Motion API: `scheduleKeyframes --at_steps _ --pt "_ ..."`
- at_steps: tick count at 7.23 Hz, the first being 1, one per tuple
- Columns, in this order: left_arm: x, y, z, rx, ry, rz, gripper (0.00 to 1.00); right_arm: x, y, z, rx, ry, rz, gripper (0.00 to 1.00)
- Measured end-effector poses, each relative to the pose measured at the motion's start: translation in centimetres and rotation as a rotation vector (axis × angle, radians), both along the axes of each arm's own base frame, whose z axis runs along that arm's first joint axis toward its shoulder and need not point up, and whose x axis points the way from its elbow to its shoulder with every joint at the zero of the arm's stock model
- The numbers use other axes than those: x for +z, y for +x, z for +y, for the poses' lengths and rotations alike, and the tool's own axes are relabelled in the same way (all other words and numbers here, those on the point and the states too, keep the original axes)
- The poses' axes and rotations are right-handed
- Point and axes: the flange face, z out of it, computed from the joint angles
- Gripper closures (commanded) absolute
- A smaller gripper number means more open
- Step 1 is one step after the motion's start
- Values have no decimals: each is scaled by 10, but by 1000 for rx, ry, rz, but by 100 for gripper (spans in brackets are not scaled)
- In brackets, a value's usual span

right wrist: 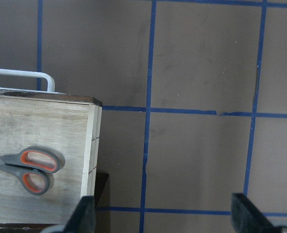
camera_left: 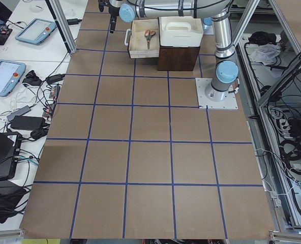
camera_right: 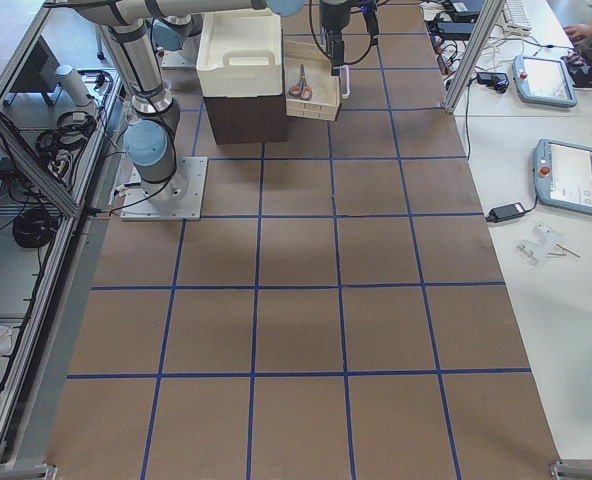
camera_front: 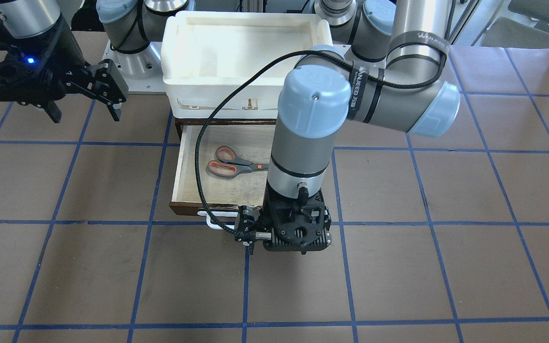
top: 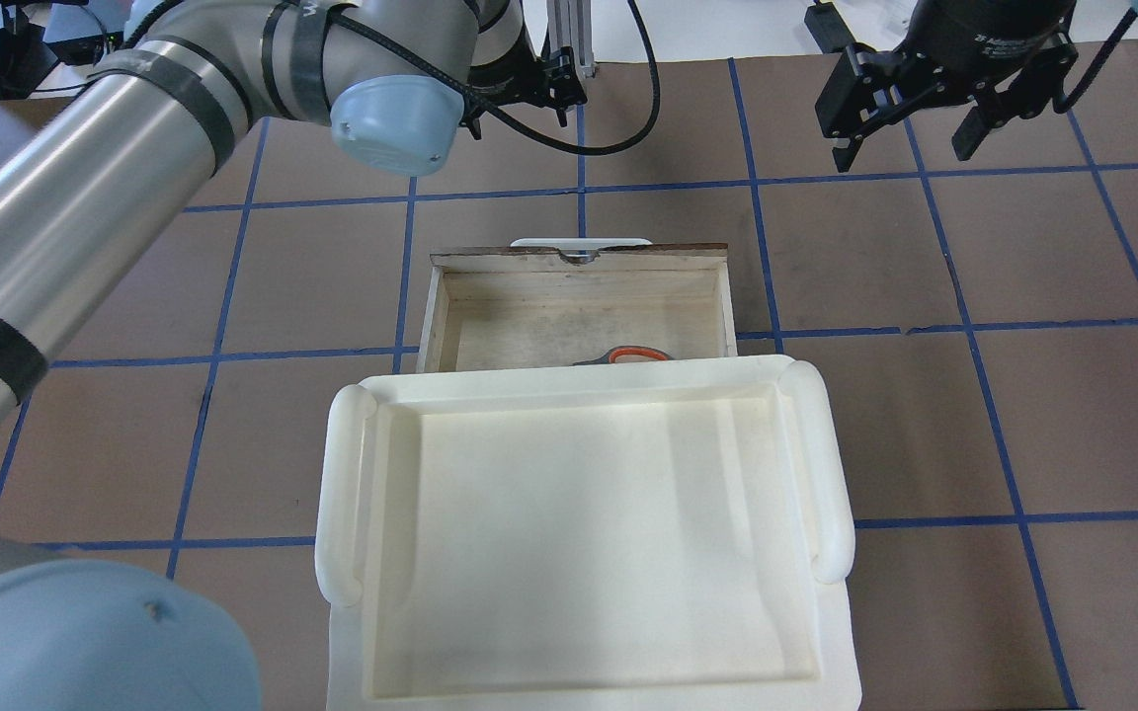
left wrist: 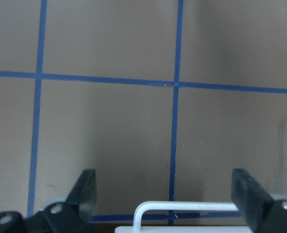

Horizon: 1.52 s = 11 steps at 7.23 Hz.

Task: Put scissors in drawer and close it
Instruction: 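Reach the left gripper over the drawer's white handle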

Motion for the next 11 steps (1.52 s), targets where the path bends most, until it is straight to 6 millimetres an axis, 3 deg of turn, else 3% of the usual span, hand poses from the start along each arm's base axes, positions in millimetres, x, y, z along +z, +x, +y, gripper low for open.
scheduleKeyframes --at_steps 5,9,11 --pt "-81 -26 -33 14 116 -46 0 -5 -7 4 -36 41 -1 0" --pt "-152 -71 -17 32 224 -76 0 -9 -8 -1 8 40 -1 0" --pt "-171 -77 -13 23 263 -88 0 -13 -8 -4 28 45 -4 0"
